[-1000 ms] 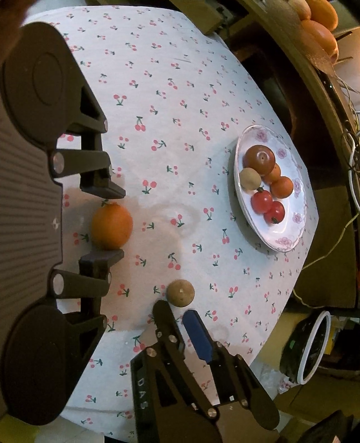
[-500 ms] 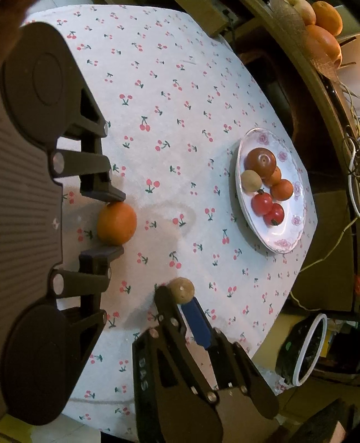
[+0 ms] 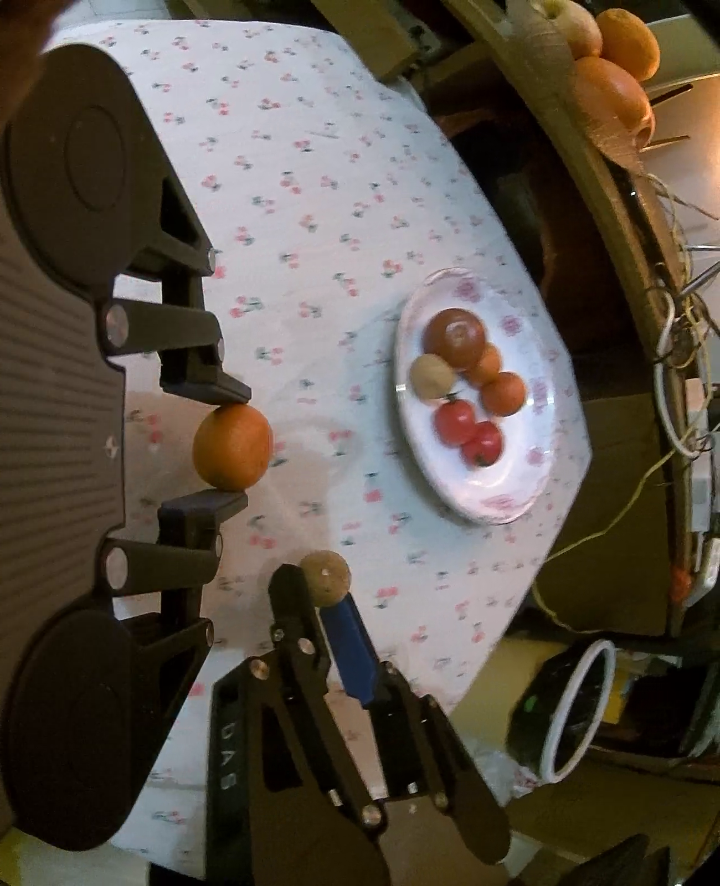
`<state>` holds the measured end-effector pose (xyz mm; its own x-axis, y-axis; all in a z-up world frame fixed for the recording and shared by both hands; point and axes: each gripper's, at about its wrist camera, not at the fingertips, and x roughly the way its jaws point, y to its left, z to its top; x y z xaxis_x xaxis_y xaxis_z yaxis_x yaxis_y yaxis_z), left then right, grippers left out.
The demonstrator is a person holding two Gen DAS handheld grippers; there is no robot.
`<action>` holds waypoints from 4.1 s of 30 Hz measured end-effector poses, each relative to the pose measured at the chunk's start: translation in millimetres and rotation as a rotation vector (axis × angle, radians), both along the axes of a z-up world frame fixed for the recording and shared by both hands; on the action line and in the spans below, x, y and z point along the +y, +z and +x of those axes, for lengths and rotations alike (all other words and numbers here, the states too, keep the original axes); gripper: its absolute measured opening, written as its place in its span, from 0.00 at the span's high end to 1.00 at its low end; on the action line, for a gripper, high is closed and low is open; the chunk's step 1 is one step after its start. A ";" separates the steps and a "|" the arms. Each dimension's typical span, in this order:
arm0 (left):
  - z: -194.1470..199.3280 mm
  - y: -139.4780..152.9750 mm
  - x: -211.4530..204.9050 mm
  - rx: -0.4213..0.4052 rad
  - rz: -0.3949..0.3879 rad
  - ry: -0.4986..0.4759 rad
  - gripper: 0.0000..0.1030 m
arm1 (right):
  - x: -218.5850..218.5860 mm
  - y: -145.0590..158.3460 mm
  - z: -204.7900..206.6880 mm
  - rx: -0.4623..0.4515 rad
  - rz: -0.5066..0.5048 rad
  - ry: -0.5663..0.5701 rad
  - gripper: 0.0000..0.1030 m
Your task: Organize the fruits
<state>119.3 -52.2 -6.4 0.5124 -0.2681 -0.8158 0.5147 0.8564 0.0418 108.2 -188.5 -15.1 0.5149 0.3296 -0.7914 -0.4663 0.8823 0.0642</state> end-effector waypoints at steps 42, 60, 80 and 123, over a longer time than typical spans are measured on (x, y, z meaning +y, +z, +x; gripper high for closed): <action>154.1 7.8 -36.5 -0.109 -0.024 0.106 0.63 | -30.5 10.0 139.2 -0.097 0.026 -0.197 0.74; 169.4 1.1 -33.0 -0.107 -0.018 0.136 0.62 | -28.2 4.4 154.3 -0.081 0.048 -0.212 0.73; 161.6 13.4 -24.5 -0.130 -0.038 0.181 0.55 | -37.4 13.7 144.4 -0.102 0.049 -0.241 0.67; -22.6 22.4 13.3 -0.122 0.002 0.381 0.00 | -22.7 29.7 -41.2 -0.093 0.039 -0.338 0.48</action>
